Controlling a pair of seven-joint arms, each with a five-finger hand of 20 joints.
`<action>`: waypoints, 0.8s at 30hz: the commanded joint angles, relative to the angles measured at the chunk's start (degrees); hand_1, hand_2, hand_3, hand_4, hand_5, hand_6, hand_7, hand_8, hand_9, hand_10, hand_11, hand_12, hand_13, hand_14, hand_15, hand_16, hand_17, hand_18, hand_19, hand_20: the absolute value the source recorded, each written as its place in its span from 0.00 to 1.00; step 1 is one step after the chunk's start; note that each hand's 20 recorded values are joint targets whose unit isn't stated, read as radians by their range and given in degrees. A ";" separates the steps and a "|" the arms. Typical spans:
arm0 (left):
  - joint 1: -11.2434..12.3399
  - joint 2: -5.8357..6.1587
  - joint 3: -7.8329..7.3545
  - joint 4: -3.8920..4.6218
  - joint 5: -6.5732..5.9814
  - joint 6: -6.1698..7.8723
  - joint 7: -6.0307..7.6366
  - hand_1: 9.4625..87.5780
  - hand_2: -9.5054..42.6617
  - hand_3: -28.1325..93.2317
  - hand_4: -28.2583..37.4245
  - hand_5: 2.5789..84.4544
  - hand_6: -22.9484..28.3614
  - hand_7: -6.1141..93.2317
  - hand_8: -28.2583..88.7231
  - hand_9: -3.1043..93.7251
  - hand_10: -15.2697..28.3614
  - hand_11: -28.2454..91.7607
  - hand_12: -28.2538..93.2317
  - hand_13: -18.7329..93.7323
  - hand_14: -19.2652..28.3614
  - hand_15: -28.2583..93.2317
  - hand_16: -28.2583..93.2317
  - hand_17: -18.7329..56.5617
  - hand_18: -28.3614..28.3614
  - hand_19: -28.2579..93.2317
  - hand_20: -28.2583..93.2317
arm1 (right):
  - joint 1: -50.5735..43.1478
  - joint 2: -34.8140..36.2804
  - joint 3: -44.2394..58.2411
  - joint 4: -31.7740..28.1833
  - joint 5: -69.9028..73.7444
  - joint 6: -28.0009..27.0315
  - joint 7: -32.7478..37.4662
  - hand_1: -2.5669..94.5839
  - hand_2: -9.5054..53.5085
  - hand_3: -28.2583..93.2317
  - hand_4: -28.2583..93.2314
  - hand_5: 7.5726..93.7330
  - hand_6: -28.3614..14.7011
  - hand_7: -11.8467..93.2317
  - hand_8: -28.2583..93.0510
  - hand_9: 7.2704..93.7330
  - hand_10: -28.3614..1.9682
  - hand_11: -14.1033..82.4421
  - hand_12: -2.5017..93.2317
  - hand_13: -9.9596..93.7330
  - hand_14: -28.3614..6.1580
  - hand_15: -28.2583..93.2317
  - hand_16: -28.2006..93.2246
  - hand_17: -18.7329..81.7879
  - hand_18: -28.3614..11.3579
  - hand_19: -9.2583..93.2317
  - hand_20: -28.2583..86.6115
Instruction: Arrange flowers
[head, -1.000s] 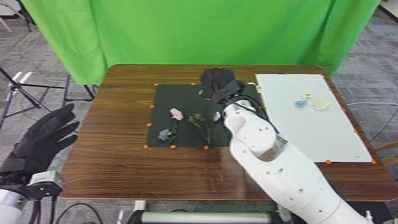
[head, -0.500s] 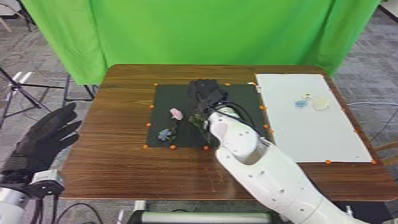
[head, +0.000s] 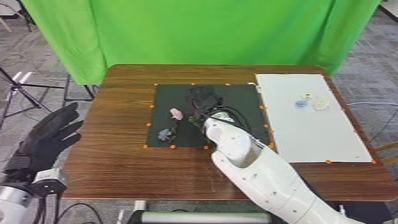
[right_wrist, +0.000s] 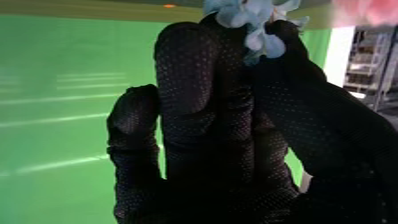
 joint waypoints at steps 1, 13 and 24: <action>0.22 -0.40 -0.10 0.04 0.22 -0.05 -0.37 0.19 0.15 0.81 0.02 0.21 0.46 0.28 0.15 0.22 0.55 0.31 0.40 0.27 0.66 0.37 0.29 0.08 0.82 0.51 0.31 | 1.07 0.27 -0.48 0.53 -2.32 -0.71 -0.01 0.53 0.00 0.90 0.00 0.69 0.69 0.56 0.24 0.90 0.73 0.32 0.56 0.81 0.78 0.60 0.59 0.48 0.25 0.86 0.69; 0.75 -0.41 -0.39 -0.08 0.16 -0.10 -0.36 0.19 0.15 0.81 0.01 0.21 0.46 0.27 0.15 0.22 0.55 0.30 0.40 0.28 0.66 0.37 0.29 0.07 0.82 0.51 0.31 | 0.49 0.91 0.14 -1.55 -3.14 -4.06 0.31 0.46 0.00 0.89 0.00 0.60 0.67 0.59 0.23 0.71 0.69 0.44 0.50 0.70 0.69 0.68 0.52 0.41 0.25 0.84 0.71; 0.96 -0.28 -0.57 0.08 0.05 -0.42 -0.68 0.19 0.15 0.81 0.01 0.21 0.46 0.27 0.15 0.22 0.55 0.30 0.40 0.28 0.66 0.37 0.29 0.08 0.82 0.51 0.30 | 0.02 1.98 1.25 -4.03 -2.11 -7.08 0.78 0.37 0.00 0.94 0.00 0.55 0.67 0.53 0.11 0.59 0.58 0.59 0.34 0.64 0.62 0.73 0.44 0.38 0.22 0.83 0.72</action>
